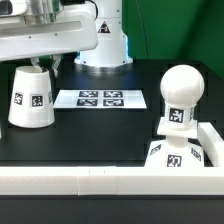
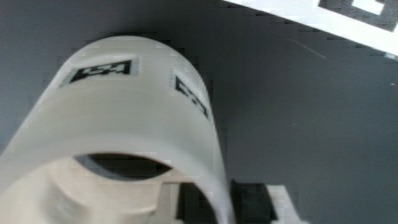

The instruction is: Assemble lamp

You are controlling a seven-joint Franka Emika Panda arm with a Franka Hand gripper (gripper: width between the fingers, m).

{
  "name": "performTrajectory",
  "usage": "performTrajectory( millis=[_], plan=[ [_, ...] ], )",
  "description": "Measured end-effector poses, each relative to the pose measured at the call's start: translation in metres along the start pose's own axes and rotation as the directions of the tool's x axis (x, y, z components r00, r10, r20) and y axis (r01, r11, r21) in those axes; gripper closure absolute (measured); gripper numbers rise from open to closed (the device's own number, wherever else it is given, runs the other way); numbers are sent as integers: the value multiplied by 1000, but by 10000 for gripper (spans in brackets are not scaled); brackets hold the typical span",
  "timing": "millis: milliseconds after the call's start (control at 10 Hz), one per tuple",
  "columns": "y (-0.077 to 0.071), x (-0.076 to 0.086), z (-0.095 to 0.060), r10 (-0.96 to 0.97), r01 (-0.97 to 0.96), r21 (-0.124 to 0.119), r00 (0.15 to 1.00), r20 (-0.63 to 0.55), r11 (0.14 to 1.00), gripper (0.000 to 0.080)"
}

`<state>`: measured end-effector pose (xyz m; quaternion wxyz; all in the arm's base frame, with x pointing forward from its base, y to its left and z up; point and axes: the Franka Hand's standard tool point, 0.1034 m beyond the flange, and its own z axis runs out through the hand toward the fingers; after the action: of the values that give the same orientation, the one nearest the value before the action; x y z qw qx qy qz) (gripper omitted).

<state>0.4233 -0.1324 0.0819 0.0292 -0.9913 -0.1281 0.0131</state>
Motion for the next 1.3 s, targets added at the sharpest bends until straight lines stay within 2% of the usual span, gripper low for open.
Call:
performTrajectory(
  millis=[200,300,400,500,600,900,1000,1100,1300],
  plan=[
    [-10,6,0,-6,6,4,1000,1,1000,755],
    [-21,13,-1,18,-18,17,1000,9,1000,755],
    [-39,27,-7,39,-40,36,999,16,999,755],
    [-57,46,-20,77,-78,62,997,29,995,755],
    [-70,69,-38,112,-114,74,993,35,991,755],
    [-96,140,-89,220,-222,88,975,36,971,755],
    [-102,159,-99,236,-239,92,971,45,967,755],
    [-106,168,-101,224,-230,93,972,74,969,755],
    [-104,166,-97,226,-232,92,972,70,968,755]
  ],
)
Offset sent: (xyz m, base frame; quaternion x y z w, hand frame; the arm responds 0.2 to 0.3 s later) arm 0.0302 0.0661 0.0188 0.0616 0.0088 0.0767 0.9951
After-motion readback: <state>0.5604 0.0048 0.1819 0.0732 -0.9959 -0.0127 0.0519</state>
